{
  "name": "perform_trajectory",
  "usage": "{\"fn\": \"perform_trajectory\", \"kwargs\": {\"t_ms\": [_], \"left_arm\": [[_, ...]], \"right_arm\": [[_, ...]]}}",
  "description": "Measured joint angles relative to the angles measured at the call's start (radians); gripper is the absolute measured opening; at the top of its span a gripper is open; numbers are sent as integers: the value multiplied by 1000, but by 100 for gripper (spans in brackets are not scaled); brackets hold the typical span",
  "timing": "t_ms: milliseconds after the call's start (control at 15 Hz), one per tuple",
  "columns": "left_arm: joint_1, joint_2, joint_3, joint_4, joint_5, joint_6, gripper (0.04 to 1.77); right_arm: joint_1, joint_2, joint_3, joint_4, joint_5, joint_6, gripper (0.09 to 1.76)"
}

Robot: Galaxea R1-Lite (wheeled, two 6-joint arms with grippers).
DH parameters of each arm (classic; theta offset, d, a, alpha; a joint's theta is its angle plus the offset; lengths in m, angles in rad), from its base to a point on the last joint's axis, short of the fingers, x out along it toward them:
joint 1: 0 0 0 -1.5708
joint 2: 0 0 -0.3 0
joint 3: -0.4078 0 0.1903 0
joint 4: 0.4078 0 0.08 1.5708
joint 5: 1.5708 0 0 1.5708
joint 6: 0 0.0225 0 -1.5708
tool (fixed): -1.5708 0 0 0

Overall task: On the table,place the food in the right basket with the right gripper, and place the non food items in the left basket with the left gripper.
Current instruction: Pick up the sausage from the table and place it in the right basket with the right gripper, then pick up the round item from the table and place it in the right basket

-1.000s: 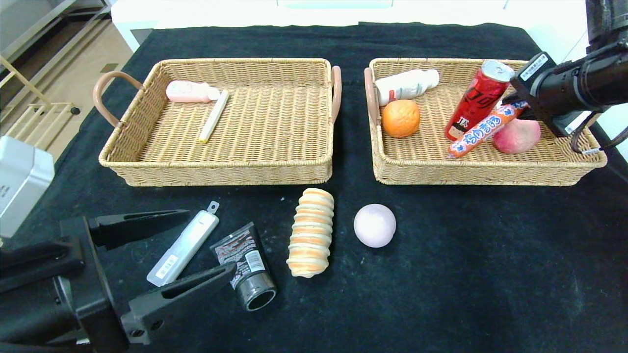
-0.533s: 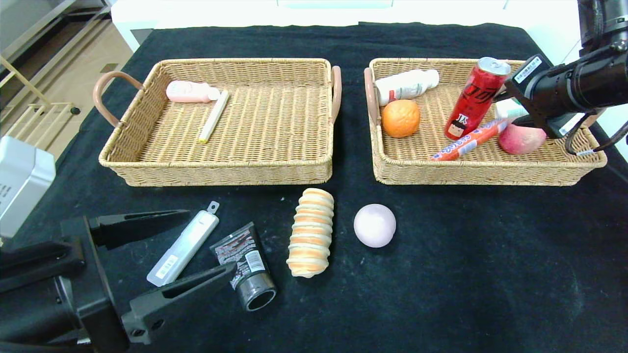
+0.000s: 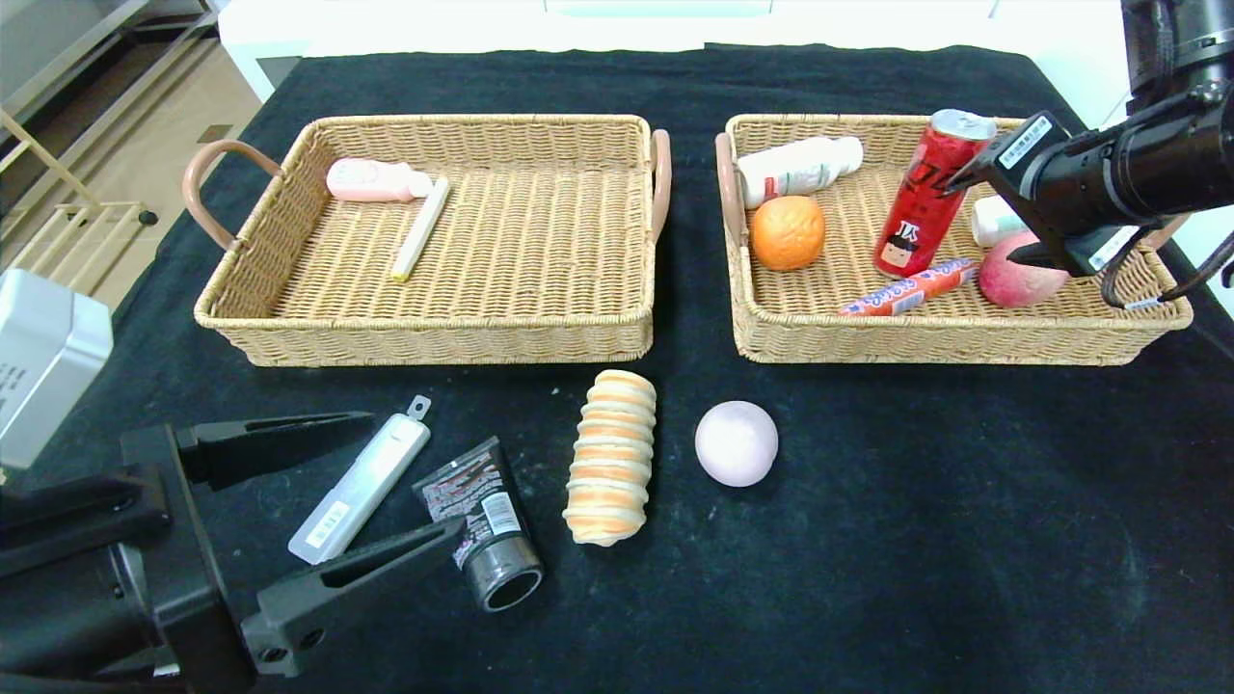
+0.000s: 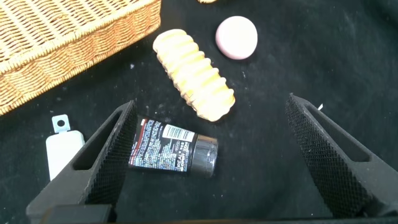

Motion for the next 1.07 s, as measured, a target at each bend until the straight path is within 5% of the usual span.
{"fn": "perform_trajectory", "kwargs": {"t_ms": [533,1067], "left_arm": [[-1,0,1,2,-1,0,172],[-1,0,1,6,-1,1,172]], "right_arm": [[56,-79,28,135,0,2,161],[322,-190,244,229,-7,-148,167]]}}
